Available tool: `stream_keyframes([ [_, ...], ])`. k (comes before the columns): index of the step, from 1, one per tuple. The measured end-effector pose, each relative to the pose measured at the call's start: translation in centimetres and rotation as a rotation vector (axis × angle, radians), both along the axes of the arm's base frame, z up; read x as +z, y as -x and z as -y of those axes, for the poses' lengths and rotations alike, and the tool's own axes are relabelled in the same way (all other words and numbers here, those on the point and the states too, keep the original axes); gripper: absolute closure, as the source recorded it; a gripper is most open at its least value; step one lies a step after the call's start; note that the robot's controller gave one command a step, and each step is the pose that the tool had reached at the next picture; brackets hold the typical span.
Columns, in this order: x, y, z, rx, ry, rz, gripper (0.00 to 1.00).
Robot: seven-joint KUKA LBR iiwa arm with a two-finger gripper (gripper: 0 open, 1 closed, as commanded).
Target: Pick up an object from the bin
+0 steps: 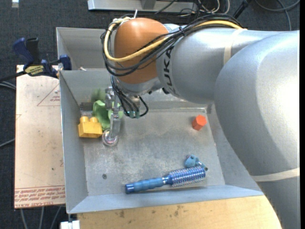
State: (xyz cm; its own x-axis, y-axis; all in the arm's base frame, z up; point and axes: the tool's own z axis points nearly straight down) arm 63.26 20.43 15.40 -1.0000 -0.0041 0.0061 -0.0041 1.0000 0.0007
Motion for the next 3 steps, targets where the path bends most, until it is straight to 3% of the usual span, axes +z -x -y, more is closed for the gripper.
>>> stream_keyframes([
  [1,-8.7,-1.4,-2.2,-0.206,0.0,0.004,0.0],
  [2,-8.0,3.0,4.3,0.503,-0.001,0.006,0.0],
  [3,-7.6,2.2,-1.0,0.679,-0.004,0.012,0.0],
])
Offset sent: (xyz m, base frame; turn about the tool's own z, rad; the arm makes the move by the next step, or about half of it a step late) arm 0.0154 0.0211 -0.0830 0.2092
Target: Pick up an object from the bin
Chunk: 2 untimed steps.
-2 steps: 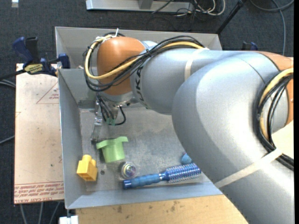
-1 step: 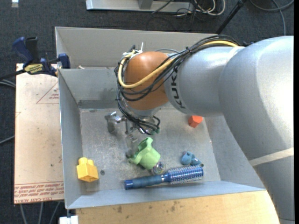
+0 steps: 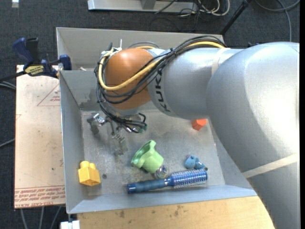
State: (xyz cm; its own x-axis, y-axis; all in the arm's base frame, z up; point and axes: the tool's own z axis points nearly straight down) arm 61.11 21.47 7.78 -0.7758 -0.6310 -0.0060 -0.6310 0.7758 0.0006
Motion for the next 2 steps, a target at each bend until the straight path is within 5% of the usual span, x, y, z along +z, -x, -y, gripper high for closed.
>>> stream_keyframes([
  [1,-0.8,8.9,0.5,0.322,0.003,-0.003,0.0],
  [2,10.7,5.0,-0.8,0.128,-0.001,0.006,0.0],
])
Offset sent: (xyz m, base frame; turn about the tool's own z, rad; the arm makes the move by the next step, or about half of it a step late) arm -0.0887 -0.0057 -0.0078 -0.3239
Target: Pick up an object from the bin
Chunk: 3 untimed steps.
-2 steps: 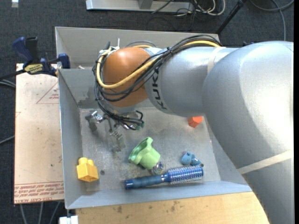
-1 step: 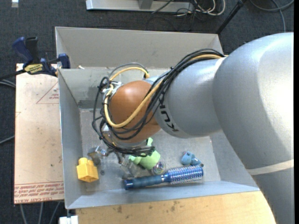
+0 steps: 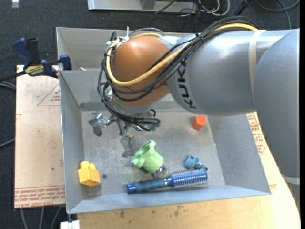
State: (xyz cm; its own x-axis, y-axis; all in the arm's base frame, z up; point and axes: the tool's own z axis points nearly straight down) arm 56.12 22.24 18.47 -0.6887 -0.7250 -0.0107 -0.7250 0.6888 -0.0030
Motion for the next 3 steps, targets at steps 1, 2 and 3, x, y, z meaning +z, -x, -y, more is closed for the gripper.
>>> stream_keyframes([
  [1,-4.6,2.6,8.1,0.09,0.009,-0.014,0.0],
  [2,-8.5,2.2,12.2,0.573,0.008,-0.009,0.0],
  [3,-10.1,2.3,14.1,0.45,0.005,-0.001,0.0],
])
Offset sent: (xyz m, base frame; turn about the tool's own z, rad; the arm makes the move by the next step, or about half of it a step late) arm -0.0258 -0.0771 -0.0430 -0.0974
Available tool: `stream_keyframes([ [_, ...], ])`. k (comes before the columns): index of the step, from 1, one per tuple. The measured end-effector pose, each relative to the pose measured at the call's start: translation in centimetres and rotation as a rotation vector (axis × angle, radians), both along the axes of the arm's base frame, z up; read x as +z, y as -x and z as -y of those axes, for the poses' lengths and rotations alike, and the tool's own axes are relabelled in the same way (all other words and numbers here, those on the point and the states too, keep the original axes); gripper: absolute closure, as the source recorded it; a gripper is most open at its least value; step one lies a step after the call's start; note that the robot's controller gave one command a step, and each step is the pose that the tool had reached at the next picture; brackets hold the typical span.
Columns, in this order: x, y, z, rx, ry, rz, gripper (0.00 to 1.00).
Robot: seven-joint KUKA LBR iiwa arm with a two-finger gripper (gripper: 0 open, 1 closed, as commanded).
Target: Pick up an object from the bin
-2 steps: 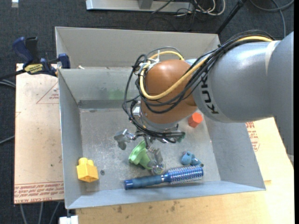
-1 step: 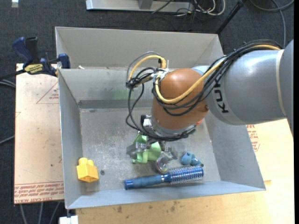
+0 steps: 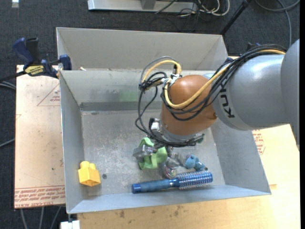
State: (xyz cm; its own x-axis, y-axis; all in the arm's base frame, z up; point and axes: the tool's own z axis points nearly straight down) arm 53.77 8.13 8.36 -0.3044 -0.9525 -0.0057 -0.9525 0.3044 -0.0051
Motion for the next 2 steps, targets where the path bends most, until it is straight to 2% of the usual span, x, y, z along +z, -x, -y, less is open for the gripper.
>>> stream_keyframes([
  [1,0.0,0.0,0.0,-0.003,0.0,0.0,1.0],
  [2,11.7,1.1,-3.6,-0.003,-0.001,0.003,1.0],
])
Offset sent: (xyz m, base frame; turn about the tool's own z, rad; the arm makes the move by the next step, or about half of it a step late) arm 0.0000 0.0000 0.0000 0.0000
